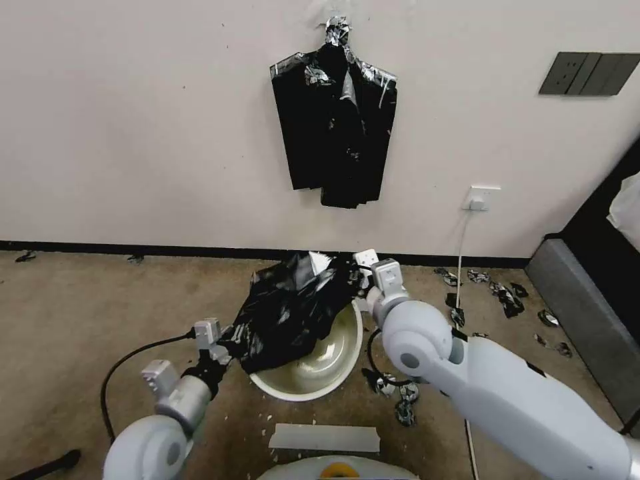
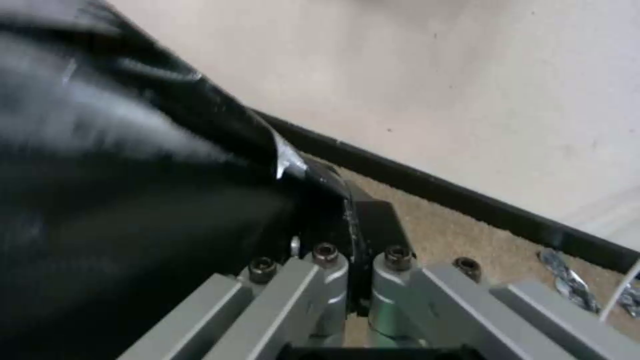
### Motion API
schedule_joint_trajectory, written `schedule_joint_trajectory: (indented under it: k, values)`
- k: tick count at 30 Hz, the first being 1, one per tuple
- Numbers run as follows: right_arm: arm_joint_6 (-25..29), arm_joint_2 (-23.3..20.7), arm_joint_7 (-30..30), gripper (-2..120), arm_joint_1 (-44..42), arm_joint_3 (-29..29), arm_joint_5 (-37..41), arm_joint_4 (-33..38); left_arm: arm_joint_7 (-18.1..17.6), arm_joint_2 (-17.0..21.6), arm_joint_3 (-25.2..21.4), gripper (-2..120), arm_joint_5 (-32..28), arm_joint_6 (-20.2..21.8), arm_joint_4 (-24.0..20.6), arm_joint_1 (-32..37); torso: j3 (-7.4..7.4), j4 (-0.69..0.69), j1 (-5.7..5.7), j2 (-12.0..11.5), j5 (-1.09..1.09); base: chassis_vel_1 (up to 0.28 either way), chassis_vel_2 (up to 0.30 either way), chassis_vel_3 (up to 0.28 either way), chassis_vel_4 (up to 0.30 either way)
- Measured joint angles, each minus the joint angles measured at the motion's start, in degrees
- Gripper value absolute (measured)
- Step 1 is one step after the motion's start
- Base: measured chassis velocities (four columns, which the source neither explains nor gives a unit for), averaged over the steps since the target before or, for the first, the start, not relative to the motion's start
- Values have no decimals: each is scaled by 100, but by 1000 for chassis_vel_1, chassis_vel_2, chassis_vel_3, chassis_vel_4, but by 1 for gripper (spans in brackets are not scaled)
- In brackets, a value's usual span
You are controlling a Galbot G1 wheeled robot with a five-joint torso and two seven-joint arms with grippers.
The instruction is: Place a trash bag onto the trash bin.
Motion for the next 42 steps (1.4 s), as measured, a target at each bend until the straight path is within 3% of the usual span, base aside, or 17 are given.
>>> schedule_joint_trajectory:
  k: [10, 18, 21, 28, 38, 42]
  values:
    - [-18, -290, -275, 0, -396, -52, -351, 222, 147, -263, 0, 7, -582, -314, -15, -109, 0, 0, 0, 0, -1, 0, 0, 0, 0]
    - [-15, -391, -437, 0, -688, -14, -612, 473, -55, -422, -150, 7, -825, -316, -55, -247, 0, 0, 0, 1, -1, 0, 0, 0, 0]
    - [143, -390, -747, 0, -855, -2, -976, 468, -228, -519, -264, 7, -879, -264, -75, -308, 0, 0, 0, 1, -1, 0, 0, 0, 0]
    - [681, -262, -1404, 0, -1205, 174, -1624, 271, -518, -614, -340, 7, -739, -34, -106, -247, 0, 0, 0, 1, -1, 0, 0, 0, 0]
    - [397, -305, -1279, 0, -1466, 427, -2157, 270, -662, -544, -340, 7, -476, -39, -64, -237, 0, 0, 0, 1, 1, 0, 0, 0, 0]
    - [529, -280, -1357, 12, -1516, 626, -2206, 328, -648, -541, -294, 7, -356, -33, -33, -188, 0, 0, 0, 1, -1, 0, 0, 0, 0]
